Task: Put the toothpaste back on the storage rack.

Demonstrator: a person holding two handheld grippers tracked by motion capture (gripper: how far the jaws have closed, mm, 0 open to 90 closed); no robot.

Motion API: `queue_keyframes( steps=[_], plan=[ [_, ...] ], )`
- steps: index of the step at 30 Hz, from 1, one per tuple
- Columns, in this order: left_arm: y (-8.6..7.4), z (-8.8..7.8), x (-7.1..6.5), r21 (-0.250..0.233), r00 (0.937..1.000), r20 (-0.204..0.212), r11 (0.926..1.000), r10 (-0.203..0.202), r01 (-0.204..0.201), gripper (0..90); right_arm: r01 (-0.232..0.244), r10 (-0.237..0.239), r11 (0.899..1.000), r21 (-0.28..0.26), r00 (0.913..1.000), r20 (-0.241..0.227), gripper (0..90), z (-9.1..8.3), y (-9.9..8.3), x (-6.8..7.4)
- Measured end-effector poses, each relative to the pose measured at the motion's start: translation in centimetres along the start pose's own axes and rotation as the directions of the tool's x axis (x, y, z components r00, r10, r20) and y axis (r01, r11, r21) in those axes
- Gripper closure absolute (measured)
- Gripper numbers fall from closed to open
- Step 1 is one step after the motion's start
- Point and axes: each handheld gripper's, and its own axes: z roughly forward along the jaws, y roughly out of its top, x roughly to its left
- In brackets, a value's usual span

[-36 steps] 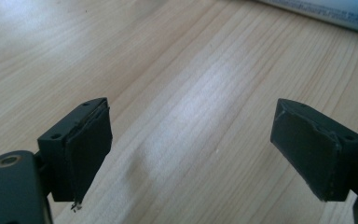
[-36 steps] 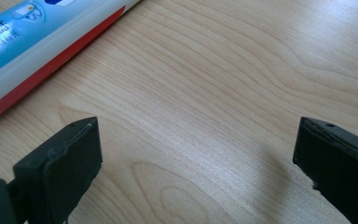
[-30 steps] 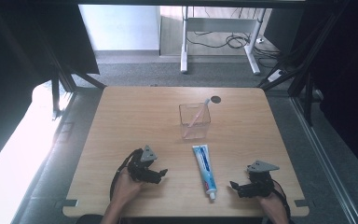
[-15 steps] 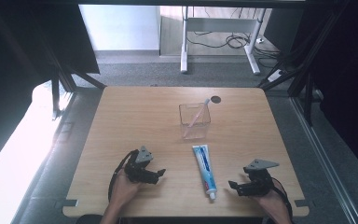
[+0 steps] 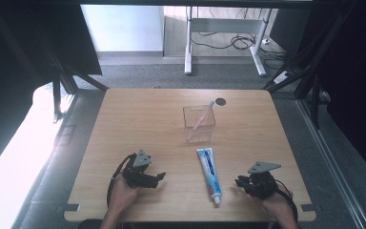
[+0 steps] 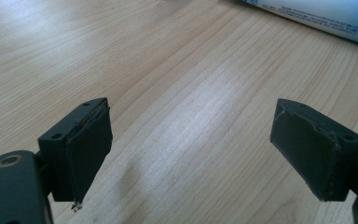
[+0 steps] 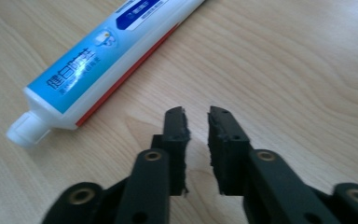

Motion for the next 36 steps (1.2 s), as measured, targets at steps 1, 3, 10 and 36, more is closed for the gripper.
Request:
queue_keyframes(
  steps=[1,3,10,36],
  plan=[
    [-0.1,-0.1,0.0,0.001,1.0000,-0.001,1.0000,-0.005,0.005,13.0,-0.001,0.001,1.000,0.007,0.9999,-0.013,82.1,0.2,0.1,0.0],
    [-0.1,-0.1,0.0,0.000,1.0000,-0.003,1.0000,-0.005,0.005,13.0,-0.009,0.009,1.000,0.007,0.9992,-0.038,86.5,0.4,0.2,0.1],
    [-0.1,-0.1,0.0,0.004,1.0000,-0.005,1.0000,0.006,-0.006,13.1,0.037,-0.043,0.998,-0.049,0.9900,-0.134,90.0,0.2,1.6,1.1],
    [0.2,-0.4,-0.2,0.001,0.9997,-0.001,0.9997,0.024,-0.024,13.3,0.145,-0.132,0.989,0.025,0.9490,-0.286,90.0,5.0,4.9,6.1]
  ],
)
